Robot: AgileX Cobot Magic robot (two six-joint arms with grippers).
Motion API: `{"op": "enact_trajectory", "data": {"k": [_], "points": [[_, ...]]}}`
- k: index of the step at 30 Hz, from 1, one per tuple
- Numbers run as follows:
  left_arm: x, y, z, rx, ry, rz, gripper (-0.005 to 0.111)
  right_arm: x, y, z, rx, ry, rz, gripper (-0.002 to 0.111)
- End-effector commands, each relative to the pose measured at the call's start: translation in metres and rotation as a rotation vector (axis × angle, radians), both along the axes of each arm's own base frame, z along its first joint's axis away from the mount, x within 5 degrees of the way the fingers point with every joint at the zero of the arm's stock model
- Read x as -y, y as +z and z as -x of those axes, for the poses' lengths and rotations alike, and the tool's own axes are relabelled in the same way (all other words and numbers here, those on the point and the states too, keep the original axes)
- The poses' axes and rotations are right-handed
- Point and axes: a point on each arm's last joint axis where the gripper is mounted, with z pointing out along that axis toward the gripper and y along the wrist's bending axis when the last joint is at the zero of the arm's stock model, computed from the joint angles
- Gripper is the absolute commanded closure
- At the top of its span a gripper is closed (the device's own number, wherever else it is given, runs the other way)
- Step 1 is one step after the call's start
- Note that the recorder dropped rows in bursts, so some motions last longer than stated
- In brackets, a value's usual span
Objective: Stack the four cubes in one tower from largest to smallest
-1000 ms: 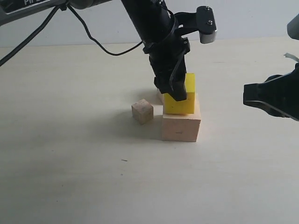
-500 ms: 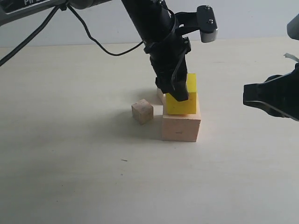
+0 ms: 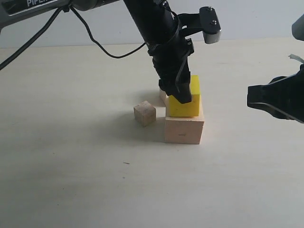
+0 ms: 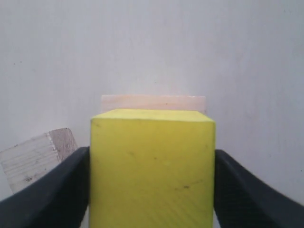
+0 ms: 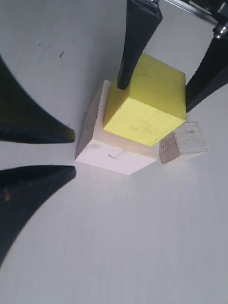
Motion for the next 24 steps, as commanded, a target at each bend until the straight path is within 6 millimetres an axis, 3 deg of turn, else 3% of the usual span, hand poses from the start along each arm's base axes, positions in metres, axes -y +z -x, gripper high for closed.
{"op": "enact_trajectory", "data": {"k": [1, 5, 8, 15, 17, 24], "points": [[0.0009, -0.0013, -0.0015, 0.008, 0.008, 0.001, 0.107, 0.0013, 0.0028, -0.0007, 0.018, -0.008, -0.001, 0.090], [0.0015, -0.0010, -0.0001, -0.008, 0.007, 0.008, 0.104, 0.0013, 0.0028, -0.0007, 0.018, -0.008, -0.001, 0.090], [0.0021, -0.0007, 0.0007, -0.018, 0.007, 0.014, 0.093, 0.0013, 0.0028, -0.0007, 0.018, -0.008, -0.001, 0.090], [0.0025, -0.0005, 0.0010, -0.022, 0.007, 0.019, 0.043, 0.0015, 0.0028, -0.0007, 0.020, -0.007, 0.003, 0.090], [0.0028, -0.0003, 0.0012, -0.025, 0.008, 0.022, 0.034, 0.0015, 0.0028, -0.0007, 0.020, -0.007, 0.003, 0.090], [0.0026, -0.0004, 0.0011, -0.023, 0.007, 0.021, 0.032, 0.0015, 0.0028, -0.0007, 0.020, -0.007, 0.003, 0.090]]}}
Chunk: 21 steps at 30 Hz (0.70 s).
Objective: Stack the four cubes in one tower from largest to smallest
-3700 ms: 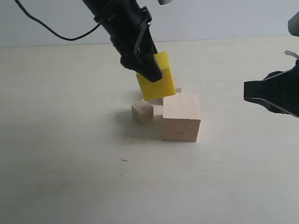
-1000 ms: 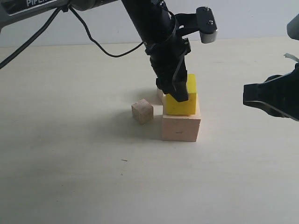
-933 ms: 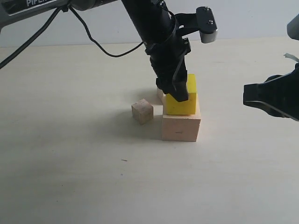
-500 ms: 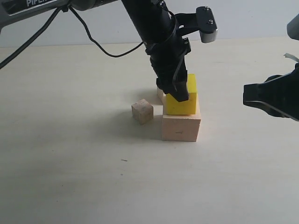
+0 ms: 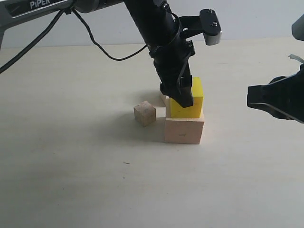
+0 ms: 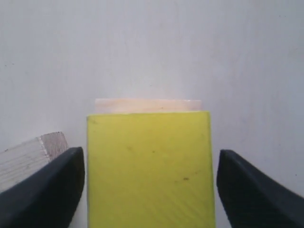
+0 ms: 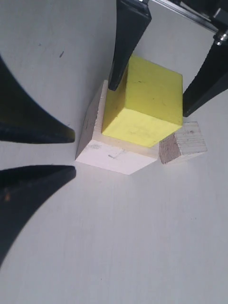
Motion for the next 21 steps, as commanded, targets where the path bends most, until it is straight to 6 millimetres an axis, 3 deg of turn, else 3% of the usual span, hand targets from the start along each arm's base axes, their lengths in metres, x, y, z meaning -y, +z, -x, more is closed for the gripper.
{"op": "enact_trajectory", "data": {"k": [1, 21], "points": [[0.0007, 0.0027, 0.0007, -0.002, 0.004, 0.009, 0.032, 0.0015, 0.0028, -0.0007, 0.020, -0.007, 0.003, 0.090], [-0.0042, 0.0106, -0.0005, 0.050, -0.003, -0.018, 0.032, 0.0015, 0.0028, -0.0007, 0.020, -0.007, 0.003, 0.090]]}}
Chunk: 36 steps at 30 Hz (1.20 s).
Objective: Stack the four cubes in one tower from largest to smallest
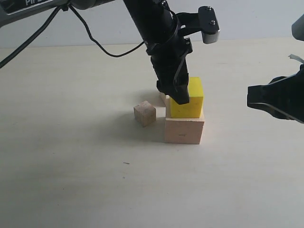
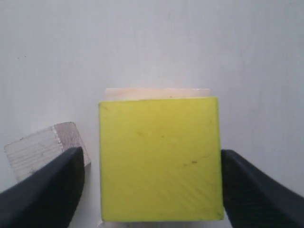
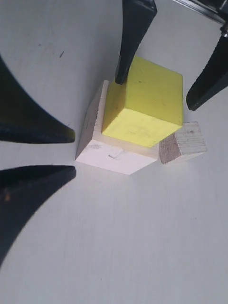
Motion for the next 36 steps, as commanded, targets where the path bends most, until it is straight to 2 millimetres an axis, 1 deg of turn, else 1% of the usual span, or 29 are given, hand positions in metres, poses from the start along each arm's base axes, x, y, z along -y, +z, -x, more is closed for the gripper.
{"op": "enact_trajectory", "data": {"k": [1, 16, 27, 36], "points": [[-0.001, 0.006, 0.001, 0.016, 0.000, 0.006, 0.032, 0.001, 0.003, -0.001, 0.020, -0.007, 0.003, 0.090], [-0.003, 0.006, -0.001, 0.038, -0.003, -0.020, 0.033, 0.001, 0.003, -0.001, 0.020, -0.007, 0.003, 0.090], [0.006, 0.010, 0.002, -0.015, 0.019, 0.089, 0.033, 0.001, 0.003, -0.001, 0.020, -0.007, 0.003, 0.090], [0.008, 0.011, 0.001, -0.010, 0.031, 0.114, 0.033, 0.001, 0.003, -0.001, 0.020, -0.007, 0.003, 0.090]]}}
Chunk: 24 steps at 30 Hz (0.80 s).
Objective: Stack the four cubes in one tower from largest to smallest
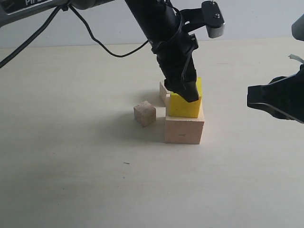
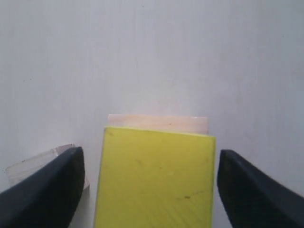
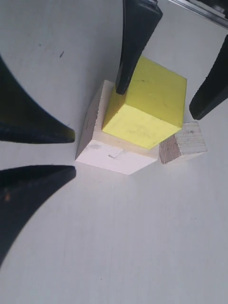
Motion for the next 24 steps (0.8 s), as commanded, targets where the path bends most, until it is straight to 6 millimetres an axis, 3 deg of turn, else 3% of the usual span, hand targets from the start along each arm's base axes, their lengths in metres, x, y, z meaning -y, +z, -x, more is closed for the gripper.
{"op": "enact_trajectory", "data": {"k": [1, 24], "points": [[0.0021, 0.0081, 0.0010, 0.006, 0.012, 0.042, 0.033, 0.0015, 0.0028, -0.0007, 0.020, -0.007, 0.003, 0.090], [0.0023, 0.0077, 0.0036, -0.019, -0.003, 0.045, 0.033, 0.0014, 0.0027, -0.0006, 0.018, -0.006, 0.003, 0.090]]}}
